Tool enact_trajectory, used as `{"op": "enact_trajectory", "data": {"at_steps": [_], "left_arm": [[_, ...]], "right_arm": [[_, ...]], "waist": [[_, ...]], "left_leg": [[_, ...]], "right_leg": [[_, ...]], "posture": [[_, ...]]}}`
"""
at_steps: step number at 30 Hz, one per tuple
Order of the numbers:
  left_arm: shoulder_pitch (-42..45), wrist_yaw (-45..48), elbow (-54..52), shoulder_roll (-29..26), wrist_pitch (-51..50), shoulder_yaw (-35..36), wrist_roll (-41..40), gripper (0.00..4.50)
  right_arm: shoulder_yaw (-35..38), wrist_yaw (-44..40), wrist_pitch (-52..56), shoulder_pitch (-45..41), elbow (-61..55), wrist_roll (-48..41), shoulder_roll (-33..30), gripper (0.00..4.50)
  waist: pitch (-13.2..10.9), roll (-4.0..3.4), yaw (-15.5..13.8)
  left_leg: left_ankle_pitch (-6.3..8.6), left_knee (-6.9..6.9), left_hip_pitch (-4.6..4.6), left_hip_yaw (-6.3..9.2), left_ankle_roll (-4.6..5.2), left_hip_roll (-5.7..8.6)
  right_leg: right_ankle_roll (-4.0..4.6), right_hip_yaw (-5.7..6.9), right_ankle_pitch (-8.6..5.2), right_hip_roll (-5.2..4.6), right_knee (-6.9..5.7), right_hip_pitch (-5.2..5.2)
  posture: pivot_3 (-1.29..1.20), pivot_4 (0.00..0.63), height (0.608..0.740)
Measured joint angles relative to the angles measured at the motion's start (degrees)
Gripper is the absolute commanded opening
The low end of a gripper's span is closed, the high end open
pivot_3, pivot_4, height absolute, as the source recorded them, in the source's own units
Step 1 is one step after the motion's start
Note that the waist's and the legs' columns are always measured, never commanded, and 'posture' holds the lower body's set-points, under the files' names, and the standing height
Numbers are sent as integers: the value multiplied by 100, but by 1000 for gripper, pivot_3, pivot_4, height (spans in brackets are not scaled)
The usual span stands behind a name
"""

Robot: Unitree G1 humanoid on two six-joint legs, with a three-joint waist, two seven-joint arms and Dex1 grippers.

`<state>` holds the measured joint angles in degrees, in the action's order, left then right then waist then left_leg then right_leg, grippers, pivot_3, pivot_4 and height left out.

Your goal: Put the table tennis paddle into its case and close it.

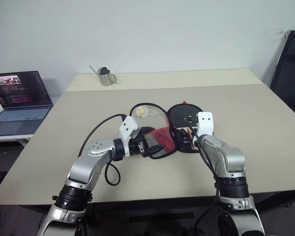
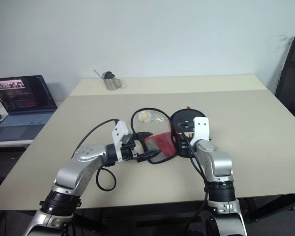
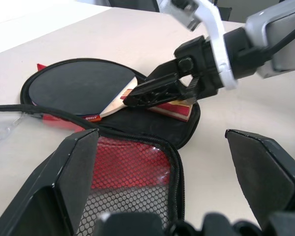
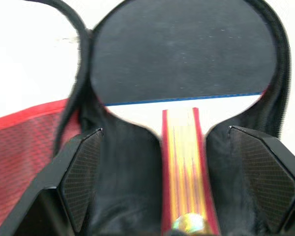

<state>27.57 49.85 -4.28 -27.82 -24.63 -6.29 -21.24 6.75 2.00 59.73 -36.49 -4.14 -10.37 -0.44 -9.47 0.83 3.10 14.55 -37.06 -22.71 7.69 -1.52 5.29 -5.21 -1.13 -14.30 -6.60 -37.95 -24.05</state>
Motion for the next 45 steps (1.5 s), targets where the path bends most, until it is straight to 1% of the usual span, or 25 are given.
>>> {"op": "enact_trajectory", "data": {"at_steps": [7, 15, 18, 20, 23, 27, 29, 31, 33, 36, 39, 45], "left_arm": [[-44, -56, 0, -1, 1, 4, -2, 4500], [-66, -84, 0, -6, 1, 33, -2, 4500], [-125, -134, 1, -88, 1, 162, -1, 4500], [-124, -213, 29, -129, 7, 302, 0, 4500], [-105, -405, 100, -164, 9, 586, 1, 4500], [-86, -548, 390, -326, 64, 803, 120, 4500], [-56, -547, 688, -422, 172, 840, 230, 4500], [58, -551, 1233, -544, 392, 851, 415, 4500], [94, -548, 1649, -652, 574, 881, 571, 4500], [211, -547, 2124, -672, 906, 879, 767, 4500], [305, -598, 2560, -671, 1215, 874, 987, 4500], [676, -723, 3347, -304, 1609, 658, 1336, 4500]], "right_arm": [[273, -208, 686, 2, -451, -389, -22, 4487], [272, -351, 829, 116, -468, -458, -171, 4487], [268, -655, 826, 191, -613, -668, -277, 4487], [162, -1151, 819, 240, -975, -947, -592, 4487], [140, -1987, 835, 252, -1633, -1546, -1274, 4487], [344, -2935, 859, 268, -1846, -2204, -2247, 4487], [415, -3324, 827, 299, -1887, -2435, -2661, 4487], [412, -3829, 710, 417, -1982, -2658, -3227, 4487], [419, -4140, 565, 467, -2005, -2720, -3571, 4487], [343, -4479, 328, 519, -1993, -2754, -3898, 4487], [307, -4596, 94, 566, -1848, -2703, -4132, 4487], [229, -4559, -109, 571, -1751, -2681, -4151, 4487]], "waist": [[0, 0, -3], [0, 0, 0], [0, 0, 4], [0, 0, 0], [1, 2, -12], [1, 2, -22], [1, 2, -23], [0, 4, -44], [0, 4, -37], [0, 7, -59], [0, 9, -94], [1, 17, -151]], "left_leg": [[0, 0, 0, 0, 0, 0], [0, 0, 0, -1, 1, 0], [0, 0, -1, 1, 1, -1], [9, 0, -2, 1, 15, 0], [11, 0, -2, 3, 19, -2], [13, 0, -1, 4, 23, -1], [13, 1, 0, 3, 23, -1], [13, 0, -2, 4, 23, 0], [13, 0, -1, 1, 24, -1], [13, -1, -3, 3, 24, -1], [13, -1, -3, 2, 23, -1], [12, -3, -8, 5, 21, 0]], "right_leg": [[0, 0, 0, 0, 0, 0], [1, 0, 0, 0, 0, 0], [1, 1, 0, 1, 0, 0], [1, 2, 0, 0, 3, 0], [0, 7, 0, 1, 10, 4], [0, 10, 0, 1, 10, 6], [0, 10, 0, 1, 10, 7], [0, 16, 0, 1, 13, 9], [0, 13, 0, 1, 15, 9], [0, 15, 0, -2, 17, 11], [0, 14, 0, -4, 18, 11], [0, 20, 0, -6, 19, 11]], "posture": [[0, 150, 740], [0, 150, 740], [0, 150, 740], [0, 150, 740], [0, 150, 740], [0, 150, 740], [0, 150, 740], [0, 150, 740], [0, 150, 740], [0, 150, 740], [0, 150, 740], [0, 150, 740]]}}
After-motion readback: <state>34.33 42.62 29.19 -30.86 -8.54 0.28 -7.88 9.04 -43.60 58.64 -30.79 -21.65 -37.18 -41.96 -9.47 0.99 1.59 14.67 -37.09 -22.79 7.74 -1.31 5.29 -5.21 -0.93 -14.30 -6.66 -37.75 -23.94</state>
